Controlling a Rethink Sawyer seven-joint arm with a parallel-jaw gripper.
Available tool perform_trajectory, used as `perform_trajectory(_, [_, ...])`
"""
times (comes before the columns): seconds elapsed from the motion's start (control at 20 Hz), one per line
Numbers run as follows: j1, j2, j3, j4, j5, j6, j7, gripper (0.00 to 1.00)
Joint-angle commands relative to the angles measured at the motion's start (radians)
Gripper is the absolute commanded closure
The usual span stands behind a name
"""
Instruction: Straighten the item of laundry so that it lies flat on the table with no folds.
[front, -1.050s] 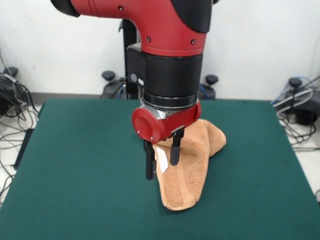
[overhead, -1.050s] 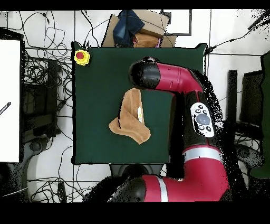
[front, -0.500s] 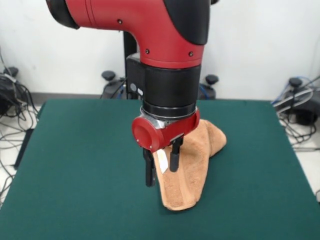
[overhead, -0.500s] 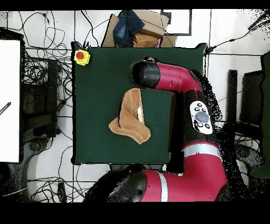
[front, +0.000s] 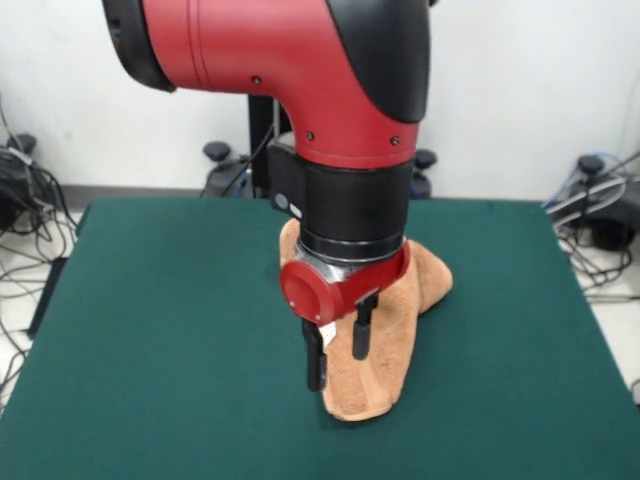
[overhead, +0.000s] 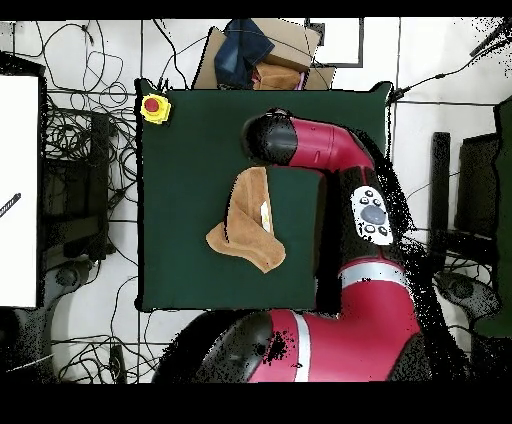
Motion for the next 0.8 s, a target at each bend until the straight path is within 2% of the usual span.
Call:
perform_trajectory(0.05, [0.034,0.053,0.035,0.004,-0.060,0.041,0.079,0.00])
perform_trajectory(0.8, [0.056,0.079,-0.008,-0.017,-0.082,0.006,0.094,0.00])
